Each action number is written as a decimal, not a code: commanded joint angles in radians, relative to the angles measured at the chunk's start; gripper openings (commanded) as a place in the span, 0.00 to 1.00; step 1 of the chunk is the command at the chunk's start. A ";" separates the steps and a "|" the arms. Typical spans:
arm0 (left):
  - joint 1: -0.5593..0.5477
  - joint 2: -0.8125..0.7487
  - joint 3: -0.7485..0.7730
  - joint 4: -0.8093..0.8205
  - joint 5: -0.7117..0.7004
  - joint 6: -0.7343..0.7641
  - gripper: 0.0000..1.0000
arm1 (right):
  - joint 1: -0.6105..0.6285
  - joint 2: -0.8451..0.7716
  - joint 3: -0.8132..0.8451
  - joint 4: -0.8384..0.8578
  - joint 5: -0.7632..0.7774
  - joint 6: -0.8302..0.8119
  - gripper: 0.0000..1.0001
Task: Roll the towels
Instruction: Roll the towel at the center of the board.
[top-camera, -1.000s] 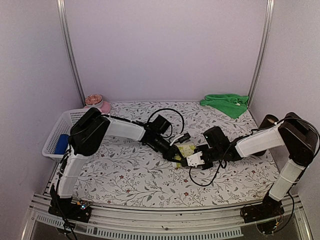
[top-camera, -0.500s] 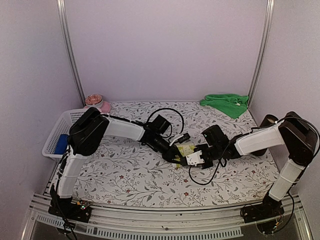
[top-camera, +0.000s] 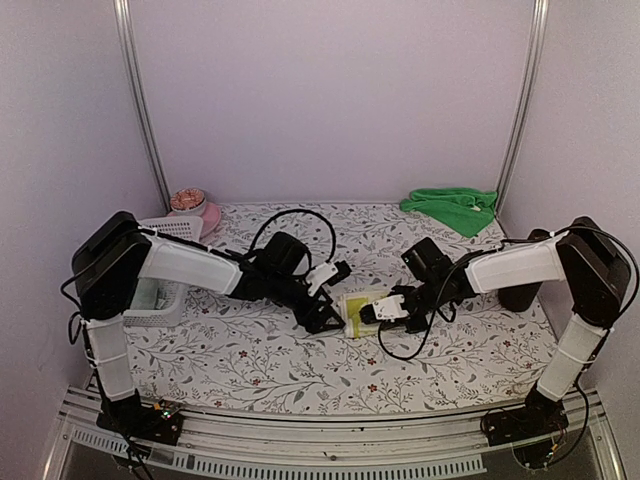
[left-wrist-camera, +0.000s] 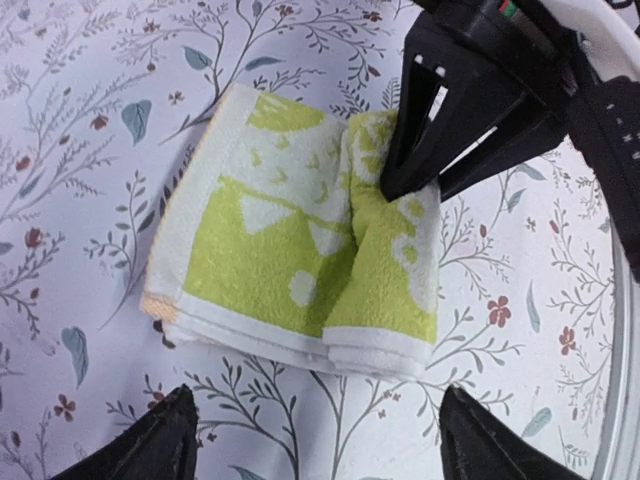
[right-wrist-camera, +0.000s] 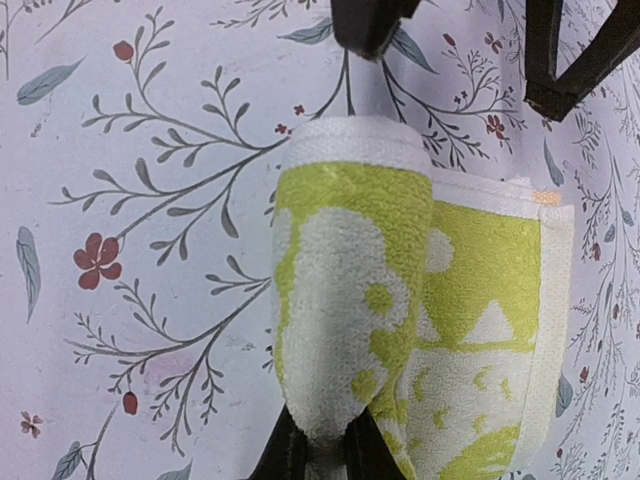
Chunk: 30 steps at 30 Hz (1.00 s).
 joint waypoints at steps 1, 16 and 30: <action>-0.082 0.011 -0.003 0.133 -0.166 0.047 0.86 | -0.030 0.029 0.013 -0.136 -0.064 0.010 0.03; -0.216 0.050 -0.067 0.295 -0.326 0.140 0.97 | -0.068 0.063 0.036 -0.232 -0.134 0.013 0.03; -0.295 -0.064 -0.263 0.487 -0.460 0.330 0.97 | -0.067 0.137 0.167 -0.403 -0.247 0.000 0.03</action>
